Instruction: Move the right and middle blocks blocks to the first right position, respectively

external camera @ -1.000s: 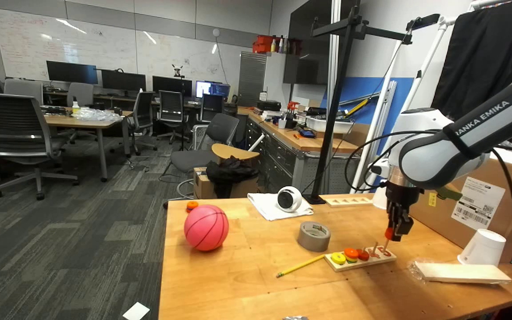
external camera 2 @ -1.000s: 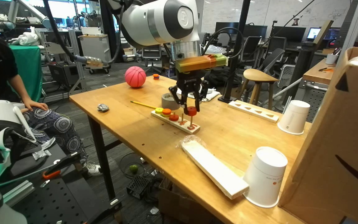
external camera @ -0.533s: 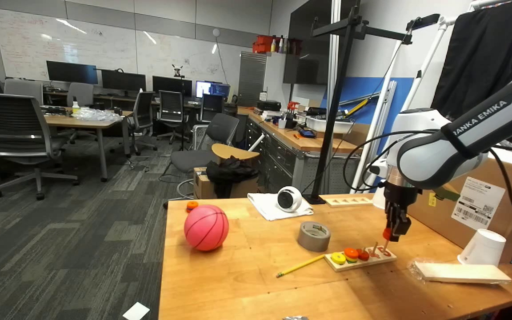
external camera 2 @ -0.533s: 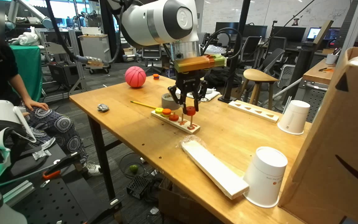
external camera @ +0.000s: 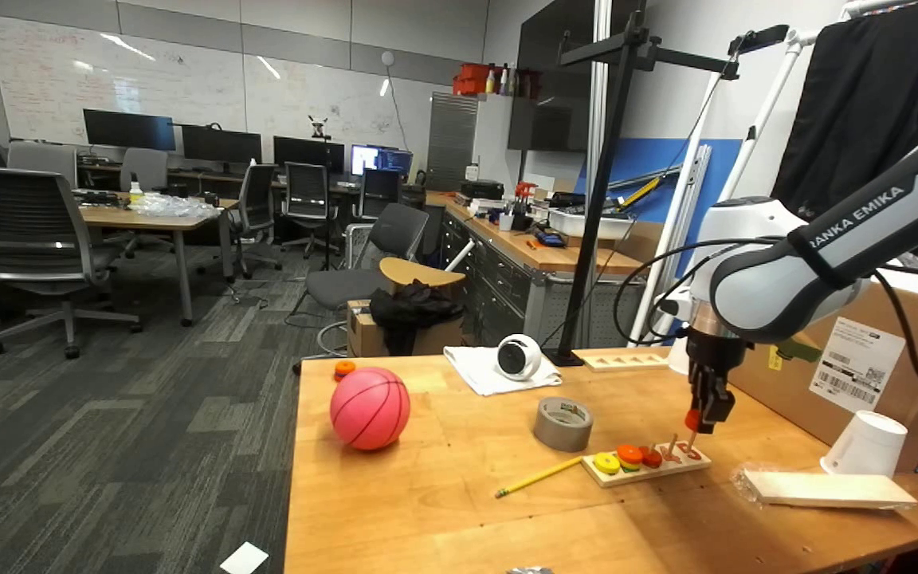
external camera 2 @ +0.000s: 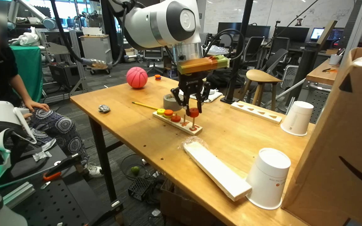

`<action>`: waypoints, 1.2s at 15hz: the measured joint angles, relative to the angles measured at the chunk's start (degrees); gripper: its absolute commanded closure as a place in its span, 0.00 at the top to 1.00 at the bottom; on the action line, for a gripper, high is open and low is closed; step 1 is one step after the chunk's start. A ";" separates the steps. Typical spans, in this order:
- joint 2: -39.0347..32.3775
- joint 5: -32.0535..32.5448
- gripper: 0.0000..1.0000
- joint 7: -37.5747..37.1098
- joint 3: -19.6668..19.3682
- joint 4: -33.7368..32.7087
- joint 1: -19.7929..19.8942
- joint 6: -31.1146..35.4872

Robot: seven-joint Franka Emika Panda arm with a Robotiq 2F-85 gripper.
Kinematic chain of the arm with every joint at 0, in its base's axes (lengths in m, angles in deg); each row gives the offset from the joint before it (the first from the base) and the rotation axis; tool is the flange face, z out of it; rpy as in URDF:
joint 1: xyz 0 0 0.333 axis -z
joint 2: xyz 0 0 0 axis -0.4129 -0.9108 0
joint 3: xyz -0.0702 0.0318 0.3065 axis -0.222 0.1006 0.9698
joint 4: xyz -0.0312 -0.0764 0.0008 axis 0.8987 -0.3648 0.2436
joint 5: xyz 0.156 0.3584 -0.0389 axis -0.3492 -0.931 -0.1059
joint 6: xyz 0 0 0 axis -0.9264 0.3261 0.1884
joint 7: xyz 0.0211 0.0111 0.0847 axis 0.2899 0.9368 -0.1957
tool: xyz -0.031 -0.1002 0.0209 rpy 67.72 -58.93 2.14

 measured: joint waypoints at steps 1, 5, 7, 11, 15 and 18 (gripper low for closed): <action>-0.12 0.16 0.23 -0.03 0.00 -0.14 0.00 0.09; -0.67 0.87 0.23 -0.41 0.00 -0.76 0.00 0.27; -0.79 1.04 0.23 -0.58 -0.04 -0.93 0.00 0.27; -0.86 1.03 0.23 -0.80 -0.12 -1.02 0.04 0.22; -0.84 1.01 0.23 -1.05 -0.12 -1.03 0.04 0.01; -0.78 0.93 0.23 -1.20 -0.12 -1.03 0.04 -0.50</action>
